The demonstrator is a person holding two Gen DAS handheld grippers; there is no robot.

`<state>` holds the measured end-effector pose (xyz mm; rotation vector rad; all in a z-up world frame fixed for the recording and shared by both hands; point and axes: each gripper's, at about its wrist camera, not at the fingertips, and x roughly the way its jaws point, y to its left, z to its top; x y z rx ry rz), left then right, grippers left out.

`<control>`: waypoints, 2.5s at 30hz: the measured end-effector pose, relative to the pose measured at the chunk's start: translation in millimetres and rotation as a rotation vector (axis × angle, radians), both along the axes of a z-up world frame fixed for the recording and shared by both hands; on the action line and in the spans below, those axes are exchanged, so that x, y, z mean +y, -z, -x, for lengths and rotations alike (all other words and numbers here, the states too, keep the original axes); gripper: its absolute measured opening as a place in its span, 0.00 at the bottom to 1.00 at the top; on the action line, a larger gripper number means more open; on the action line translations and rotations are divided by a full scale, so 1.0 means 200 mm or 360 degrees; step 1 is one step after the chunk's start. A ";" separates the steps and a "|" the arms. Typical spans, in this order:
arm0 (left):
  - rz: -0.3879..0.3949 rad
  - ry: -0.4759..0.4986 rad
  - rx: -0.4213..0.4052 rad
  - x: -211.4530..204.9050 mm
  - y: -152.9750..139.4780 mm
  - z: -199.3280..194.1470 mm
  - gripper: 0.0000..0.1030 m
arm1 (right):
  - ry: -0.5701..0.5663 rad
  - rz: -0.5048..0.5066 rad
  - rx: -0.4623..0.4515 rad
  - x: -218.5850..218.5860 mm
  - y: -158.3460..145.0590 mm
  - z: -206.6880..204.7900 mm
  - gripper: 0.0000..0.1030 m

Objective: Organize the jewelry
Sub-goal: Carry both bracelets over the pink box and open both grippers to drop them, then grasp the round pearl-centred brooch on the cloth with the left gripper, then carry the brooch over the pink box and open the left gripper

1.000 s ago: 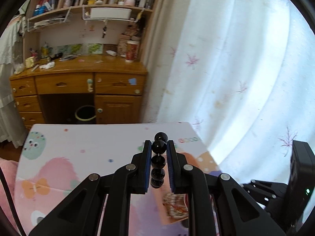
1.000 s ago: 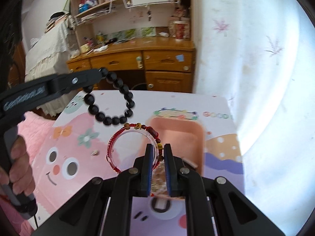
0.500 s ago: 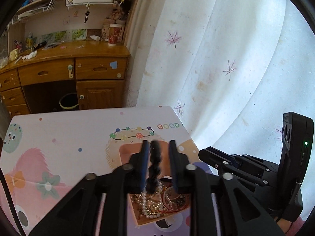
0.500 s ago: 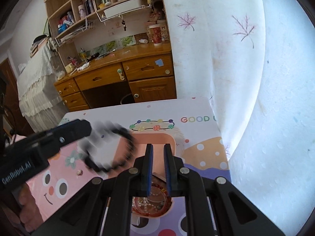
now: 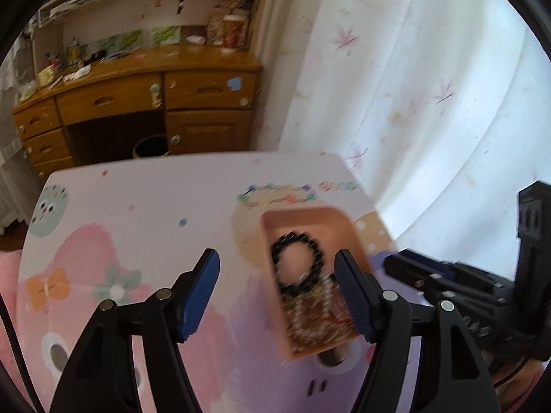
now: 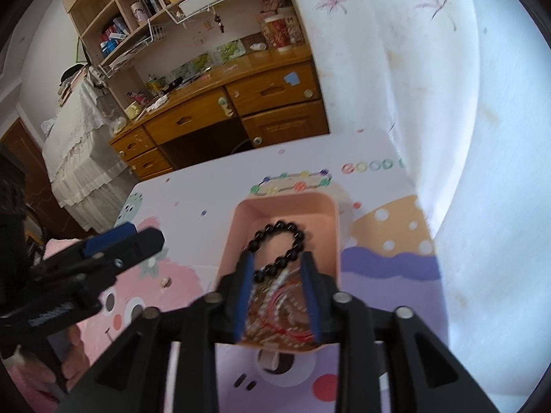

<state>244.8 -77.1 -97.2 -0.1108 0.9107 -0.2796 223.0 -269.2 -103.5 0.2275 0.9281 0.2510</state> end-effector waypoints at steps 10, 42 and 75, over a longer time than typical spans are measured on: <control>-0.0202 -0.0200 0.0261 0.26 0.33 0.14 0.66 | -0.0178 -0.0009 0.0225 0.18 0.16 0.08 0.34; -0.0208 -0.0290 -0.0019 0.41 0.64 0.06 0.14 | -0.0225 0.0052 0.0573 0.33 0.36 0.27 0.34; -0.0291 0.0134 0.0114 -0.02 -0.19 0.37 0.86 | 0.0324 0.0095 0.0441 0.01 0.00 0.71 0.57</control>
